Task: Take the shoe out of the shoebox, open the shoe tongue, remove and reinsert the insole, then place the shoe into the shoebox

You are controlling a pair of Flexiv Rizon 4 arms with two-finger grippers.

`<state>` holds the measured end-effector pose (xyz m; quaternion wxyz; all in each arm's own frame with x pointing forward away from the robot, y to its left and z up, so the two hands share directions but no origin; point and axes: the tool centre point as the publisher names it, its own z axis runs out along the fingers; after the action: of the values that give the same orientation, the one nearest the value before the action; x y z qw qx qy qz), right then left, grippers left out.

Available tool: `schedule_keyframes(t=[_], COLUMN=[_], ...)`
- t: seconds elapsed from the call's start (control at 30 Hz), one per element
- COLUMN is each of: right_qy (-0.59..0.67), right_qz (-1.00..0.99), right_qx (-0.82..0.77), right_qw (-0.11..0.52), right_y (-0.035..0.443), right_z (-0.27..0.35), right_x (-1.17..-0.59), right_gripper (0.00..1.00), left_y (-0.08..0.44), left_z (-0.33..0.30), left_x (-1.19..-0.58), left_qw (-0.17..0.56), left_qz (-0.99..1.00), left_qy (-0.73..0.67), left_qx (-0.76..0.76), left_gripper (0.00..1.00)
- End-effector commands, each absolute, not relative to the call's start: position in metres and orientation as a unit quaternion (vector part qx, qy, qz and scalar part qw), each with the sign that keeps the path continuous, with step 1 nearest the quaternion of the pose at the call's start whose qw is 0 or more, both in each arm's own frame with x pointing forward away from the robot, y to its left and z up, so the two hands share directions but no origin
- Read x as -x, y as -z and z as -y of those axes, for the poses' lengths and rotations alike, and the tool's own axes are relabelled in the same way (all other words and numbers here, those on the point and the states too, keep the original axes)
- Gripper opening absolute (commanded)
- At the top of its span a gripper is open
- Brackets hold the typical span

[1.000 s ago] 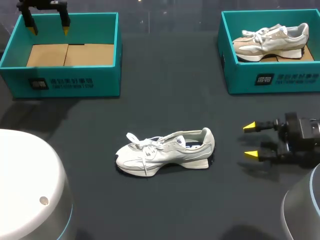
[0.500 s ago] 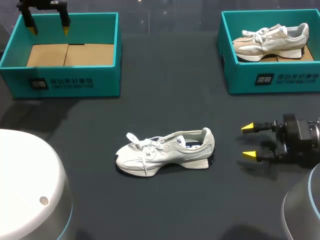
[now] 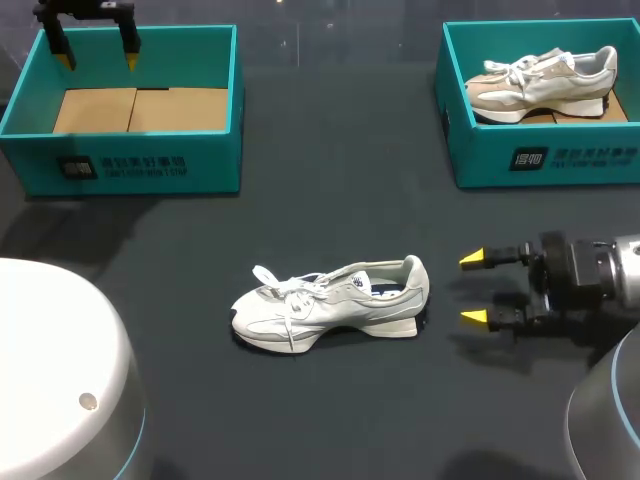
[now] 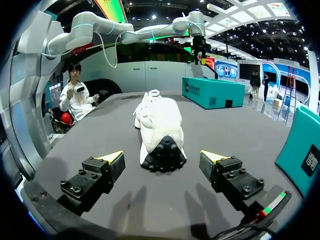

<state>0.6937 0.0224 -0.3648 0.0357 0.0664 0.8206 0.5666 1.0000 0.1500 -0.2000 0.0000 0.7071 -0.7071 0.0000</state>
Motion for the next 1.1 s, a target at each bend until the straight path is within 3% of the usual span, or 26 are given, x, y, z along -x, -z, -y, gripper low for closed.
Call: schedule_keyframes(t=[0.03, 1.1], right_qy=[-0.57, -0.595], right_qz=[-0.819, -0.802], right_qx=[-0.065, -0.048], right_qw=[0.018, -0.023], right_y=[0.371, 0.394], right_z=[-0.034, -0.074], right_x=[-0.704, -0.712], right_gripper=[1.0, 1.0], left_y=[0.2, 0.2], left_z=[-0.15, -0.15], left_x=[-1.0, -1.0], left_qw=[0.0, 0.0], left_qz=[0.707, 0.707], left_qy=[0.0, 0.0], left_qx=[-0.707, -0.707], left_gripper=[1.0, 1.0])
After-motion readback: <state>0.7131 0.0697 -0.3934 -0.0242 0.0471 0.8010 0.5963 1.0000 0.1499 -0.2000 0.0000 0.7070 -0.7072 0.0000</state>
